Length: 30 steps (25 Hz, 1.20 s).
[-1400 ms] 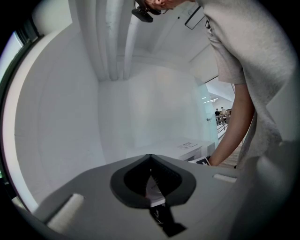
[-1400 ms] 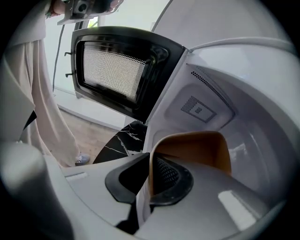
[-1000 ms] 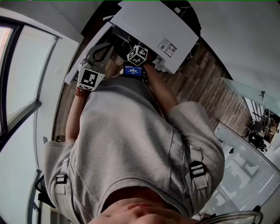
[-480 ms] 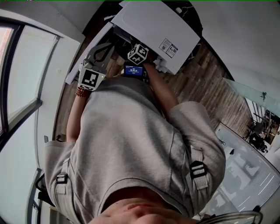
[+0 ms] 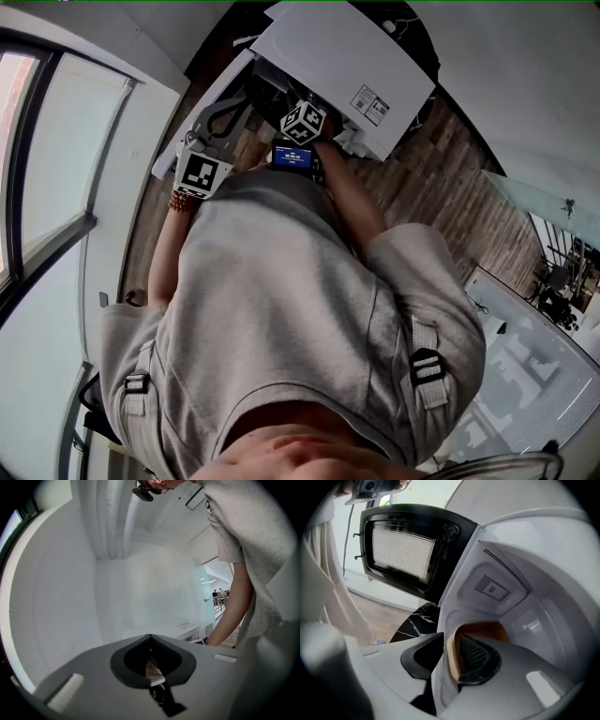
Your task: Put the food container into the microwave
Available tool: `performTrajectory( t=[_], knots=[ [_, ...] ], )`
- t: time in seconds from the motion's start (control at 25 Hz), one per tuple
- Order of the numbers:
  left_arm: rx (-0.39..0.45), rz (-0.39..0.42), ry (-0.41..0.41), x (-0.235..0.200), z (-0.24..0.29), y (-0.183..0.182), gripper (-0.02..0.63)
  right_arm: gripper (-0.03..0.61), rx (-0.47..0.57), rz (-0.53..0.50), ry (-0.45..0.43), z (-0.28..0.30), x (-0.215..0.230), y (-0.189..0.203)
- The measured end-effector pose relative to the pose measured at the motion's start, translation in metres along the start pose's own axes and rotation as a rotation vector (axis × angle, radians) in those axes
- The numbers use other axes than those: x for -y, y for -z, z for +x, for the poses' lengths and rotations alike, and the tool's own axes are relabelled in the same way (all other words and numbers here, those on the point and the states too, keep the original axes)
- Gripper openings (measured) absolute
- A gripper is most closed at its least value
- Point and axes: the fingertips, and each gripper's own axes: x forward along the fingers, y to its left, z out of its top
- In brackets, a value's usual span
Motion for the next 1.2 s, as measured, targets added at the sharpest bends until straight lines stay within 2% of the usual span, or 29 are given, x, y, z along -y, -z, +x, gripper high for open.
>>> performTrajectory(
  t=[0.68, 1.2],
  knots=[
    [0.011, -0.012, 0.021, 0.009, -0.034, 0.001, -0.002, 0.114, 0.006, 0.009, 0.028, -0.026, -0.023, -0.009],
    [0.017, -0.003, 0.074, 0.027, -0.061, -0.001, -0.002, 0.115, -0.028, 0.045, 0.028, -0.049, -0.052, -0.004]
  ],
)
